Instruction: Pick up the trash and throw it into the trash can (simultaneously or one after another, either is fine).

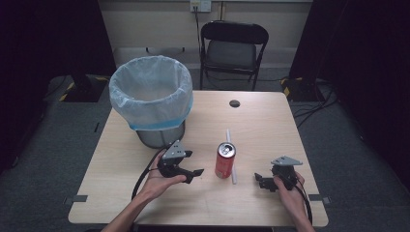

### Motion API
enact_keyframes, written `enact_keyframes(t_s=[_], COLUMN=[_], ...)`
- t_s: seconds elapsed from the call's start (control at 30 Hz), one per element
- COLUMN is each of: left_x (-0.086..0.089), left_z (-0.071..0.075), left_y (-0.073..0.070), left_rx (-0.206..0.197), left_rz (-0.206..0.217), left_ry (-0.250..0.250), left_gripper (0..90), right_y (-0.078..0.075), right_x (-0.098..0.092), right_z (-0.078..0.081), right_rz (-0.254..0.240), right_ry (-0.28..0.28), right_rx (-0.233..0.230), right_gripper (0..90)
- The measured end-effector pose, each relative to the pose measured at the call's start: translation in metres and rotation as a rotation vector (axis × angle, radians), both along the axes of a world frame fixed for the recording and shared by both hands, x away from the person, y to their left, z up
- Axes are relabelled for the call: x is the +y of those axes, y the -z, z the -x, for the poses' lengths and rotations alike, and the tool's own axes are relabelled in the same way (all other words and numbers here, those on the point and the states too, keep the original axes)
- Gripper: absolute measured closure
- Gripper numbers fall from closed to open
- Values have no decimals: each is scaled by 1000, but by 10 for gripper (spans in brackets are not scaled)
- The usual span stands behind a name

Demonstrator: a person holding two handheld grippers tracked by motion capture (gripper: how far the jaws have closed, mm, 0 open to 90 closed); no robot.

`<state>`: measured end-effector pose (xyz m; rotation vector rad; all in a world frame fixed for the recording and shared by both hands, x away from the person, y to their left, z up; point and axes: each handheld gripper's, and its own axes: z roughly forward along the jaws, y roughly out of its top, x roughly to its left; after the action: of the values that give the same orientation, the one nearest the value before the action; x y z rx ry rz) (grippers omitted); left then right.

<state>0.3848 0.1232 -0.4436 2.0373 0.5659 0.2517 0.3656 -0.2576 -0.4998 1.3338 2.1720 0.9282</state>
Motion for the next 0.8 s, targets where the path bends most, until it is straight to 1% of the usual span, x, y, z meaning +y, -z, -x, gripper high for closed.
enact_keyframes(t_s=[0.03,0.1,0.13,0.17,0.23,0.3,0.33,0.37,0.47,0.53,0.57,0.6,0.67,0.73,0.77,0.8], left_x=[-3,-6,-8,-10,-16,-22,-27,-30,-34,-37,-38,-40,-43,-44,-48,-48], left_z=[-1,-2,-2,-3,-3,-4,-5,-6,-9,-10,-11,-12,-15,-16,-18,-18], left_y=[-2,-3,-3,-3,-4,-3,-3,-3,-5,-7,-8,-9,-10,-10,-9,-9], left_rx=[-10,-6,-2,-4,-6,-7,-3,0,-1,5,2,-5,0,-1,-3,-3], left_rz=[0,-2,14,8,19,19,23,29,33,58,64,56,70,74,93,93], left_ry=[1,9,17,17,29,43,54,54,62,61,68,70,75,74,78,78], left_gripper=[181,181,181,182,185,185,184,184,172,172,172,171,169,170,171,171], right_y=[0,0,0,0,0,0,0,0,0,0,0,0,0,0,0,0], right_x=[0,0,0,0,0,0,0,0,0,0,0,0,0,0,0,0], right_z=[0,0,0,0,0,0,0,0,0,0,0,0,0,0,0,0], right_rz=[0,0,0,0,0,0,0,0,0,0,0,0,0,0,0,0], right_ry=[0,0,0,0,0,0,0,0,0,0,0,0,0,0,0,0], right_rx=[0,0,0,0,0,0,0,0,0,0,0,0,0,0,0,0], right_gripper=[92,92,92,92,92,92,92,92,92,92,92,92,92,92,92,92])
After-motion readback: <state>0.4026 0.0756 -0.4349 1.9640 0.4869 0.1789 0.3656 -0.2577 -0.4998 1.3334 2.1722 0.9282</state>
